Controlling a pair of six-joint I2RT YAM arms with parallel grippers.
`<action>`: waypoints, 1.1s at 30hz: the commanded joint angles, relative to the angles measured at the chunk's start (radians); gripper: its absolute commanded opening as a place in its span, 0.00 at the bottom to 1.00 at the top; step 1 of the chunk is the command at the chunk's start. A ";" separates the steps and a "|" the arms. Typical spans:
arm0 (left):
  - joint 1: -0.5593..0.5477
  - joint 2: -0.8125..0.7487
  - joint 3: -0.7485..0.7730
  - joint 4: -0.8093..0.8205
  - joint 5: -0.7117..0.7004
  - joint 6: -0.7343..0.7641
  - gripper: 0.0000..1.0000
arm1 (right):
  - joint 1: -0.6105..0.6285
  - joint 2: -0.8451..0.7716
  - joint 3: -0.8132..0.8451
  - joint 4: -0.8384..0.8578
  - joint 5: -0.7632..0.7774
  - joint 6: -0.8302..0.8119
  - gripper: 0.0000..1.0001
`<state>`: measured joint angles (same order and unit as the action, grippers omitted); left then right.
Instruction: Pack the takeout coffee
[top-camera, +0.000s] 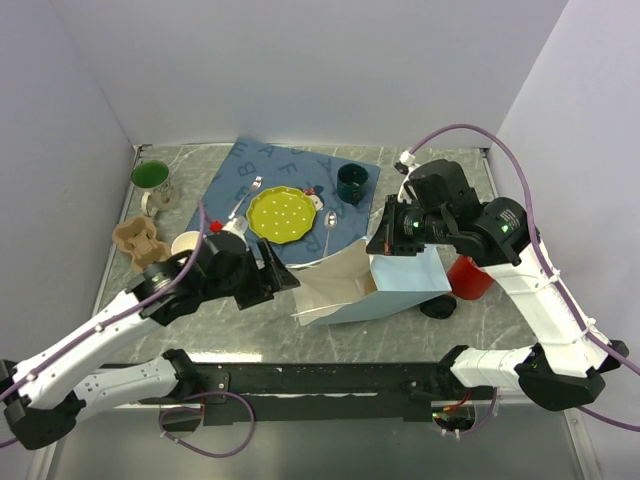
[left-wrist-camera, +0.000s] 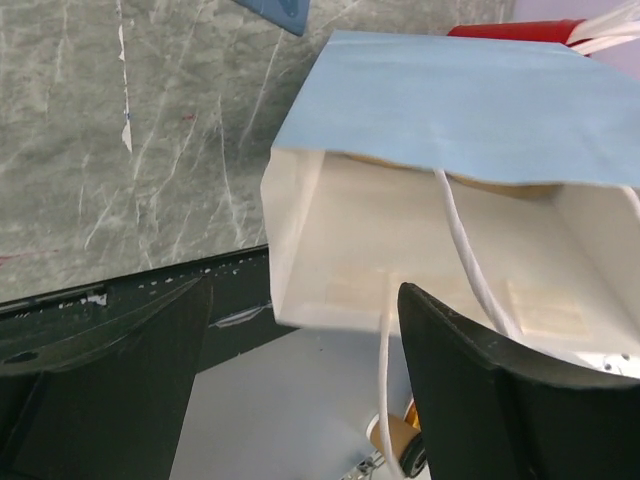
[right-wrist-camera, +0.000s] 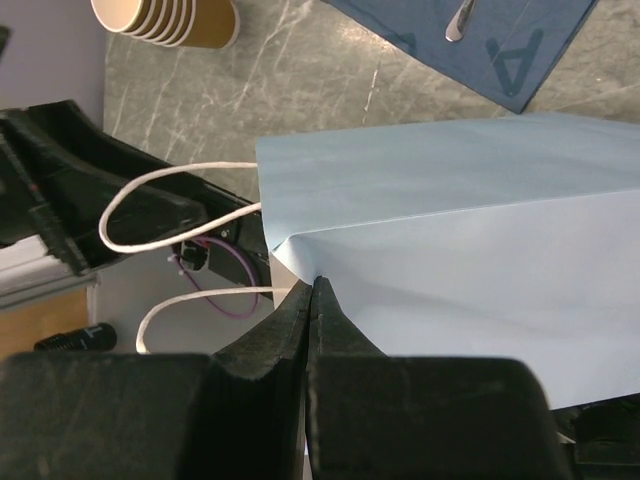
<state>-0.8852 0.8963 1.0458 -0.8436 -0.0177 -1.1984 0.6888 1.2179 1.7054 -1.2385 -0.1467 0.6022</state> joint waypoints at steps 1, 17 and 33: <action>-0.003 0.059 -0.012 0.089 0.021 0.011 0.81 | -0.005 -0.029 0.028 0.048 -0.016 0.022 0.00; -0.003 0.161 0.208 -0.087 -0.030 0.045 0.08 | -0.021 -0.058 -0.007 0.047 0.006 0.025 0.00; 0.052 0.352 0.666 -0.476 0.030 0.108 0.05 | -0.083 -0.095 -0.181 0.131 -0.071 0.057 0.00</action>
<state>-0.8639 1.2404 1.5917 -1.2682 -0.0113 -1.1358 0.6388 1.1408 1.5475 -1.1603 -0.1539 0.6395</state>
